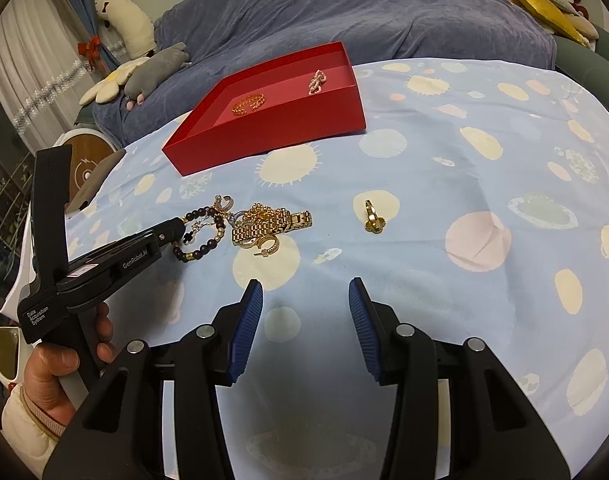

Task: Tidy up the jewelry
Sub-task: 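Move the left tool to the black bead bracelet and grasp it, then grasp the thin gold chain with the right tool while the left tool holds the bead bracelet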

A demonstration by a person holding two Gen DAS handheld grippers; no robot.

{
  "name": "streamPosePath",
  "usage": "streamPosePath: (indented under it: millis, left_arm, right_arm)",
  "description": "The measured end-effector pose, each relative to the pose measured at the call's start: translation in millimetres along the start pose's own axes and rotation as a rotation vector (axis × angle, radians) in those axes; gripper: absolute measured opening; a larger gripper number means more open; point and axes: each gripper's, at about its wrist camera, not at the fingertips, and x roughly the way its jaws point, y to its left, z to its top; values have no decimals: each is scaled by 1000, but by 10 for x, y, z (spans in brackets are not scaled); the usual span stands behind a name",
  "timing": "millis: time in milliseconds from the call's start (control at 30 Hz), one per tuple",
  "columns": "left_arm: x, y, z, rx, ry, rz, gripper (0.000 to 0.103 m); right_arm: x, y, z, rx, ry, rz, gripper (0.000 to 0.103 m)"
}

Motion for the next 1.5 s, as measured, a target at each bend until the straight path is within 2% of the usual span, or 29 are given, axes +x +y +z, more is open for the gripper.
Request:
streamPosePath:
  millis: [300, 633, 900, 1267, 1500]
  left_arm:
    - [-519, 49, 30, -45, -65, -84, 5]
    - [-963, 68, -21, -55, -115, -134, 5]
    - [-1043, 100, -84, -57, -112, -151, 5]
    - [-1085, 124, -70, -62, -115, -168, 5]
    - [-1145, 113, -35, -56, -114, -190, 5]
  right_arm:
    - [25, 30, 45, -8, -1, 9, 43]
    - [76, 96, 68, -10, 9, 28, 43]
    - [130, 325, 50, -73, 34, 99, 43]
    - [554, 827, 44, -258, 109, 181, 40]
    - [706, 1089, 154, -345, 75, 206, 33]
